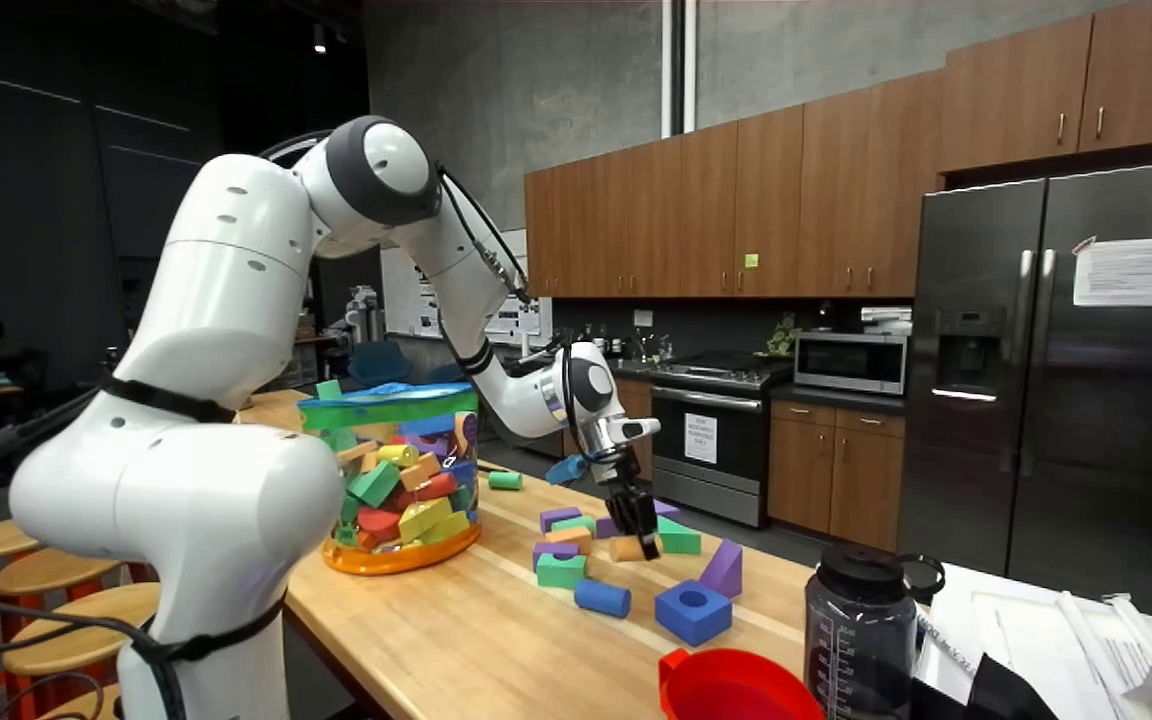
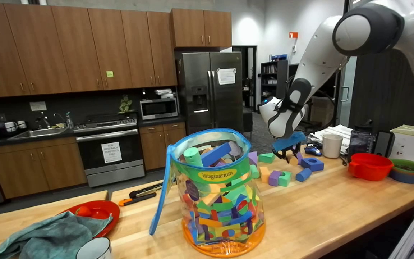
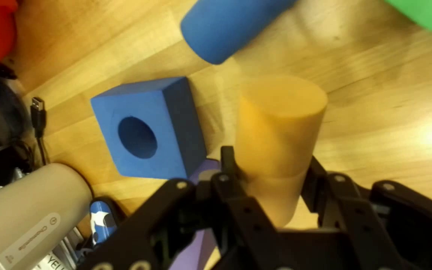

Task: Shift one yellow block to the bag

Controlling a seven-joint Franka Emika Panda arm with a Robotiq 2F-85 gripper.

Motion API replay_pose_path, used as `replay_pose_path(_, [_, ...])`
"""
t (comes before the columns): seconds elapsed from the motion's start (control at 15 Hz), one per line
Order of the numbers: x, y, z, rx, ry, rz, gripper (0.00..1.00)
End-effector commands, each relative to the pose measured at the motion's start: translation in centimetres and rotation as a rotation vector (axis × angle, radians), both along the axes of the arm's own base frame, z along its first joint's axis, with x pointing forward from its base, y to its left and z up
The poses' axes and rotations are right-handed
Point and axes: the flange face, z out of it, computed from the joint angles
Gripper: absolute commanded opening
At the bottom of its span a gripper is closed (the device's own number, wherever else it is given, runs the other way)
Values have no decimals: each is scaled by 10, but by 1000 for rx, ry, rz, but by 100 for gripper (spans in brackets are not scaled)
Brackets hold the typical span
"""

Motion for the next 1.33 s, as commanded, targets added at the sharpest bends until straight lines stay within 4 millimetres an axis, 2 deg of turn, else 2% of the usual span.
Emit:
replay_pose_path(0.0, [-6, 23, 37, 82, -20, 48, 16])
replay_pose_path(0.33, [-5, 55, 70, 125, -49, 94, 16])
replay_pose_path(0.67, [-6, 75, 93, 130, -64, 121, 16])
replay_pose_path(1.27, [-8, 103, 152, 145, -147, 175, 16])
